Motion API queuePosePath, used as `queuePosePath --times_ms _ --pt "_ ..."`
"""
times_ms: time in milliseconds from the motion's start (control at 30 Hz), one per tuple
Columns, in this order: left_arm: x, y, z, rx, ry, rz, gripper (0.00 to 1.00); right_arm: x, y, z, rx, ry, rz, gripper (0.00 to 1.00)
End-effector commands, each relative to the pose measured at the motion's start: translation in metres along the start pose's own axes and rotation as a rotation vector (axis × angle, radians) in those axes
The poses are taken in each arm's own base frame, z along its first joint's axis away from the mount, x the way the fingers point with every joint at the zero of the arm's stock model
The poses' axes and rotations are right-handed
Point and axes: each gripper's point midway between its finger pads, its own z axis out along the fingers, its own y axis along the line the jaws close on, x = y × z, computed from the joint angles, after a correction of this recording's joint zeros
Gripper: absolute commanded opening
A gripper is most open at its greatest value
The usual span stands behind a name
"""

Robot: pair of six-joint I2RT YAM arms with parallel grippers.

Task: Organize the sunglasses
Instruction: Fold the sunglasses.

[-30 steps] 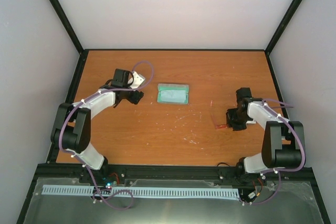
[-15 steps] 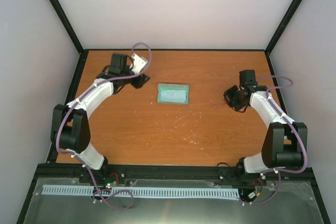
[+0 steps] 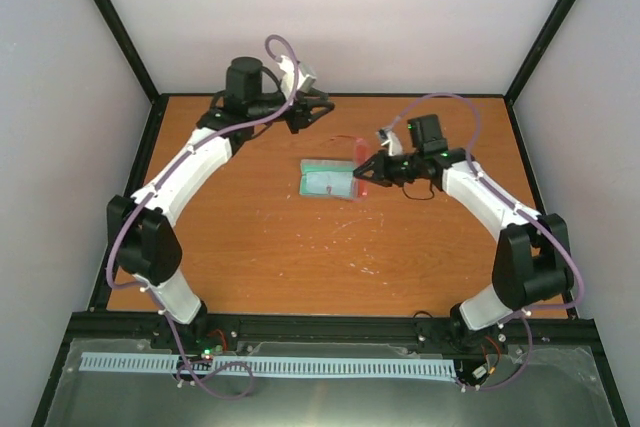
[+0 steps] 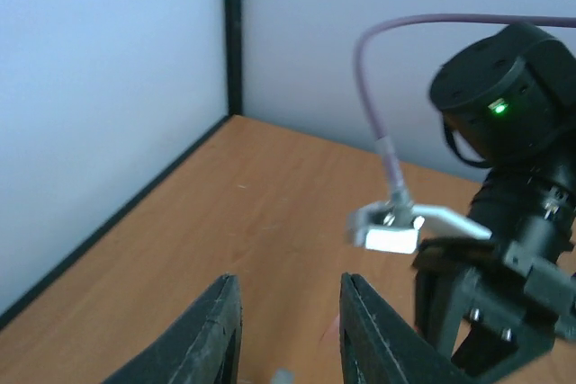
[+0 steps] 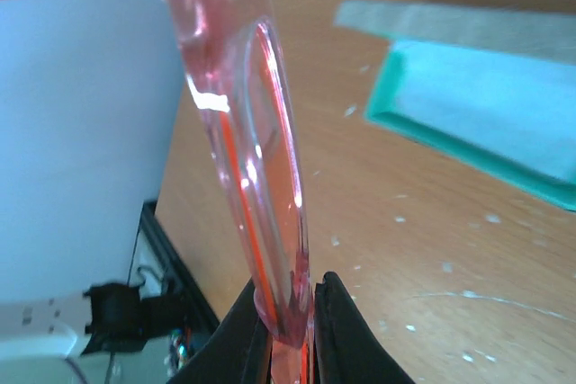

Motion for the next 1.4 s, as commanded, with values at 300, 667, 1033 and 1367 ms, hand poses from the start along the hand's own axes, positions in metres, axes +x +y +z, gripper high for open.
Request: queuePosePath --times_ms 300,667,1033,1367 --pt "0.029 -0.068 0.033 0.199 0.071 -0.119 0.32 -0.015 0.07 0.013 -0.192 0.013 -0.184 0.03" --pt "0.07 -0.095 0.04 0.211 0.148 -0.111 0.3 -0.037 0.116 -0.002 -0.289 -0.034 -0.235 0.03" --pt "0.021 0.06 -0.029 -0.261 0.005 -0.179 0.73 -0.04 0.03 0.001 -0.006 -0.102 -0.064 0.03" --pt "0.014 -0.028 -0.061 0.076 -0.032 -0.154 0.1 -0.056 0.018 0.031 -0.057 -0.006 0.013 0.03"
